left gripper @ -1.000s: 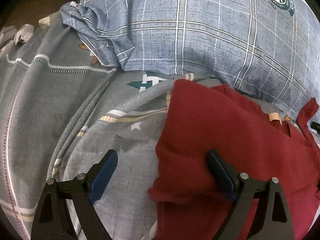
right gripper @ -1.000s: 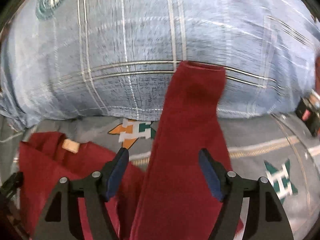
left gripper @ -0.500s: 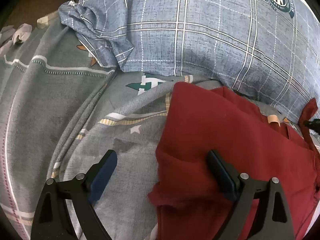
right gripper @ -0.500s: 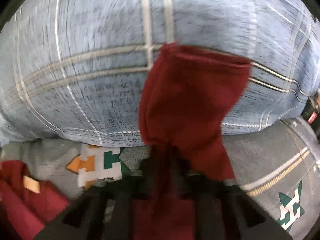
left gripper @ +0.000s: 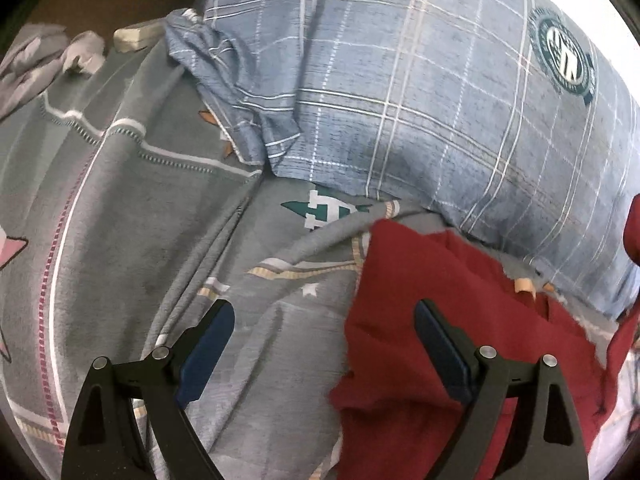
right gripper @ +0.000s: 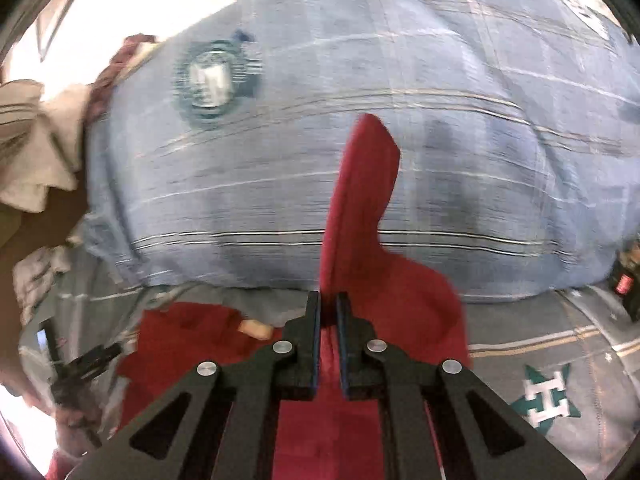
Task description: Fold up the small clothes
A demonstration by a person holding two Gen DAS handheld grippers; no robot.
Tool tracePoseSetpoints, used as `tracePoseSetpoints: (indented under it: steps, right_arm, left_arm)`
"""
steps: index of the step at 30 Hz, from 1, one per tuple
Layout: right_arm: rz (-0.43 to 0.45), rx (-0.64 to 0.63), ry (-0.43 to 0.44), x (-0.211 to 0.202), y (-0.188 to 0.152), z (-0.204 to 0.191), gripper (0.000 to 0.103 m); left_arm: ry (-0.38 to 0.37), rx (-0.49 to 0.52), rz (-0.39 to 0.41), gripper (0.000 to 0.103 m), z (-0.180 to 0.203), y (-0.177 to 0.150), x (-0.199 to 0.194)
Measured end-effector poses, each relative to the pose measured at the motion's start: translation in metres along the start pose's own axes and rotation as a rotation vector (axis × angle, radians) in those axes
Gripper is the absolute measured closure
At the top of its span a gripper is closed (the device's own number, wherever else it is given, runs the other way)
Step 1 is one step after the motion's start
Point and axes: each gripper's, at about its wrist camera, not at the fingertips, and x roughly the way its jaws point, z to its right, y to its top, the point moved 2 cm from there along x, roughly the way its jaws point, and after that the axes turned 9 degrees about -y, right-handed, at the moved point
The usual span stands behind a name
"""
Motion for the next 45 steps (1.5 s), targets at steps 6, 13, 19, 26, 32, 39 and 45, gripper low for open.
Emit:
tracePoseSetpoints:
  steps: [6, 13, 19, 26, 32, 39, 45]
  right_arm:
    - [-0.033, -0.178, 0.211, -0.003, -0.015, -0.087, 0.097]
    - [-0.235, -0.267, 0.327, 0.065, -0.082, -0.175, 0.088]
    - [-0.252, -0.188, 0.255, 0.059, -0.108, -0.132, 0.059]
    - [-0.136, 0.022, -0.136, 0.035, -0.102, -0.008, 0.031]
    - [-0.243, 0.119, -0.117, 0.075, -0.119, 0.024, 0.035]
    - [-0.163, 0.008, -0.191, 0.078, -0.103, 0.016, 0.093]
    - [-0.194, 0.076, -0.221, 0.07, -0.114, 0.039, 0.095]
  left_arm:
    - [-0.027, -0.049, 0.024, 0.012, -0.01, 0.004, -0.008]
    - [-0.07, -0.048, 0.008, 0.012, -0.01, 0.005, -0.004]
    - [-0.099, -0.029, 0.019, 0.012, -0.004, 0.004, -0.005]
    - [-0.073, 0.054, -0.016, 0.012, 0.015, -0.005, 0.003]
    - [-0.035, 0.114, -0.056, 0.012, 0.027, -0.012, 0.018]
    - [-0.051, 0.162, -0.055, 0.012, 0.036, -0.013, 0.021]
    - [-0.042, 0.17, -0.074, 0.012, 0.036, -0.016, 0.024]
